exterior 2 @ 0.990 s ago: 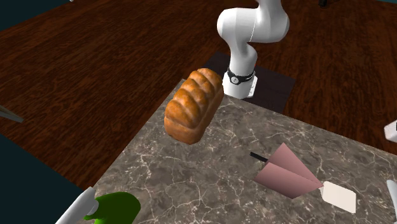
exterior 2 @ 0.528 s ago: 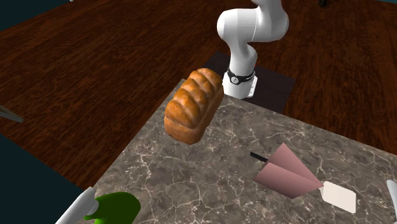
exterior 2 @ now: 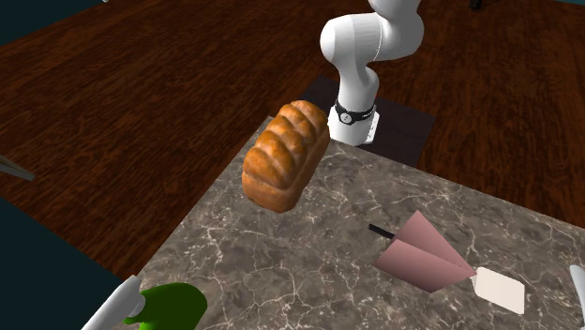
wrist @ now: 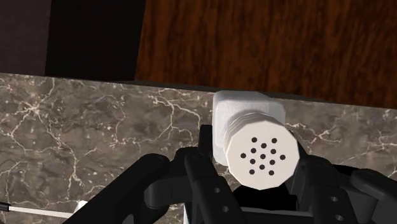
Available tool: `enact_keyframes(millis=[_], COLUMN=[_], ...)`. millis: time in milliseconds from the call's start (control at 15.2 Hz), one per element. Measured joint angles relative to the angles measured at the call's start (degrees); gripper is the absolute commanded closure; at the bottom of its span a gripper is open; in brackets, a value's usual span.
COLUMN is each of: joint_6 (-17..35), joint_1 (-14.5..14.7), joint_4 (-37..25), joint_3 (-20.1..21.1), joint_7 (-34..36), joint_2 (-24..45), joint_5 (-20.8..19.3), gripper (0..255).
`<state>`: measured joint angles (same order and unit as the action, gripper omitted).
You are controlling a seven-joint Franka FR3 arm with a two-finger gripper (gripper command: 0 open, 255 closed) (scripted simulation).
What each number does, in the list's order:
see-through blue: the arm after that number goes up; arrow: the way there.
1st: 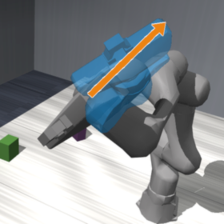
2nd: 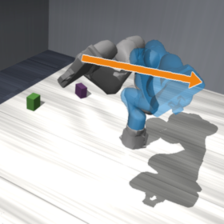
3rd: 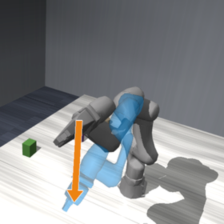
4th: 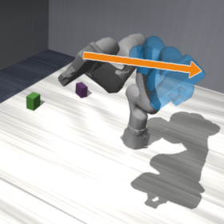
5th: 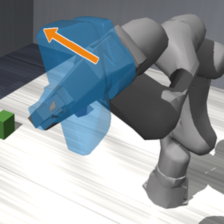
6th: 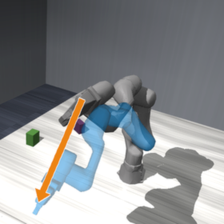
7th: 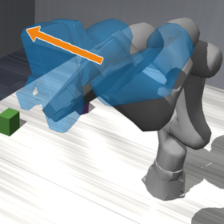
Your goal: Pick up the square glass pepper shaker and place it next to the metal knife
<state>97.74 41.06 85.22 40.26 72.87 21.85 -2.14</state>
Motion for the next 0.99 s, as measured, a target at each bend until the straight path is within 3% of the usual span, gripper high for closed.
enact_keyframes(millis=[990], joint_6=[10.1], joint_1=[0.3], joint_4=[8.0], joint_3=[-0.9], joint_7=[0.0], joint_2=[2.6], joint_5=[-1.6], gripper=[255])
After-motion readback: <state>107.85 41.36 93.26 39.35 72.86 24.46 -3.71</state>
